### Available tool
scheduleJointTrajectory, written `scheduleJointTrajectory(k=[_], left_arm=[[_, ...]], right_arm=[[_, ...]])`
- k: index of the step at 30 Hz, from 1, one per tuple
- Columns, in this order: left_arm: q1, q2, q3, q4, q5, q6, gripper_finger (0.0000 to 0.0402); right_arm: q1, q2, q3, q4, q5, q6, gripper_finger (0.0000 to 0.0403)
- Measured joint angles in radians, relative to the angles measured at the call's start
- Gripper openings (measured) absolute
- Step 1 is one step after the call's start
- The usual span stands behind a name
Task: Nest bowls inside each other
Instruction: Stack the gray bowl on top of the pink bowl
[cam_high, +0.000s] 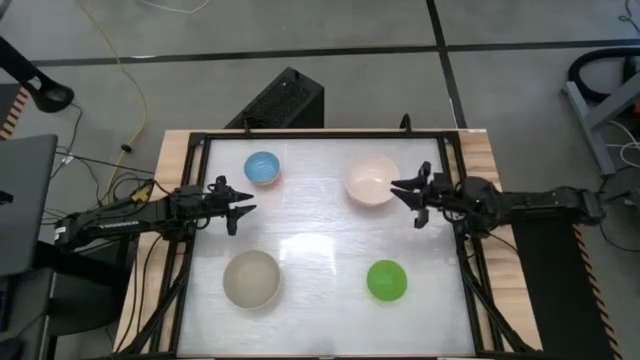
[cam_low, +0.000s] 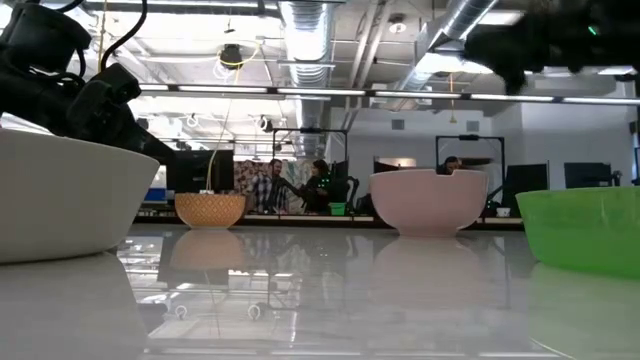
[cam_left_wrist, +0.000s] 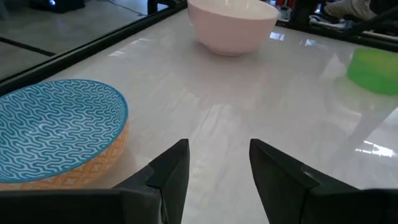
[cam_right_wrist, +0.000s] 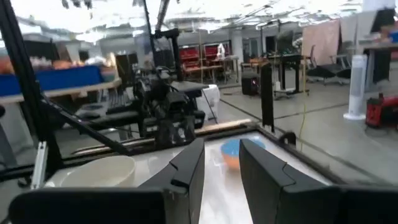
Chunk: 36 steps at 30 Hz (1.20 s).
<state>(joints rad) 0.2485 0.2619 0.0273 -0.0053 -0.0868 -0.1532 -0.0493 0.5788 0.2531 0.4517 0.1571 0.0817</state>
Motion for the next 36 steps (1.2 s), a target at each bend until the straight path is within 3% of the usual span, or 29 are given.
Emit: scheduleJointTrajectory(k=[10,13,17,21,27,36], left_arm=[[0.0,0.0,0.0,0.022,-0.002,0.082,0.0158],[0.0,0.0,0.0,0.026,-0.042,0.09,0.0158],[0.0,0.0,0.0,0.026,-0.126,0.086,0.0158],[0.0,0.0,0.0,0.022,-0.183,0.049,0.0158],[0.0,0.0,0.0,0.018,-0.188,0.034,0.0158],[0.0,0.0,0.001,0.016,-0.188,0.018,0.0158]], right_arm=[[0.136,0.63,0.476,-0.056,-0.081,-0.235,0.0152],[0.189,0.788,0.611,-0.071,-0.093,-0.284,0.0172],[0.254,0.985,0.786,-0.171,-0.193,-0.363,0.0198],[0.31,1.16,0.959,-0.284,-0.213,-0.476,0.0214],[0.373,1.396,1.192,-0.479,-0.212,-0.649,0.0217],[0.38,1.638,1.519,-0.662,-0.212,-0.74,0.0217]])
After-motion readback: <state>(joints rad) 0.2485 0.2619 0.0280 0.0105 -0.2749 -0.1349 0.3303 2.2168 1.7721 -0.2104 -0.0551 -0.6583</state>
